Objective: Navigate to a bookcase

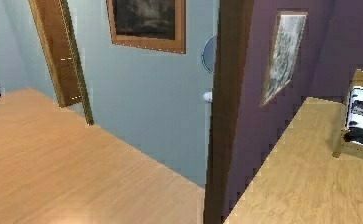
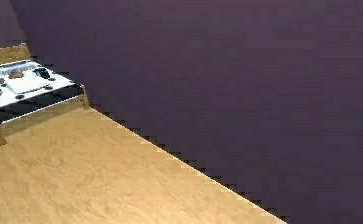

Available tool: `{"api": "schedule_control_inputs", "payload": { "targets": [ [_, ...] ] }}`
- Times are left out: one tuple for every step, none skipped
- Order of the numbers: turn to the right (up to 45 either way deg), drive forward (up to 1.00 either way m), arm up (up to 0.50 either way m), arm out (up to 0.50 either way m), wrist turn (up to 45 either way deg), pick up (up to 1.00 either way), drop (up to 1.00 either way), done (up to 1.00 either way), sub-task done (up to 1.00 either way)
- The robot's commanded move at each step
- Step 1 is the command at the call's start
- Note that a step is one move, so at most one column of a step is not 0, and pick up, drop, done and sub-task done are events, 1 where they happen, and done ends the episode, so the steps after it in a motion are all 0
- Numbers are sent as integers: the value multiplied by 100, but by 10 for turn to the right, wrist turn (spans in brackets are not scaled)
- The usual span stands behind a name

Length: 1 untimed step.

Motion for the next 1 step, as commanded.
{"api": "schedule_control_inputs", "payload": {
  "targets": [
    [0,50,0,0,0,0,0,0,0]
  ]
}}
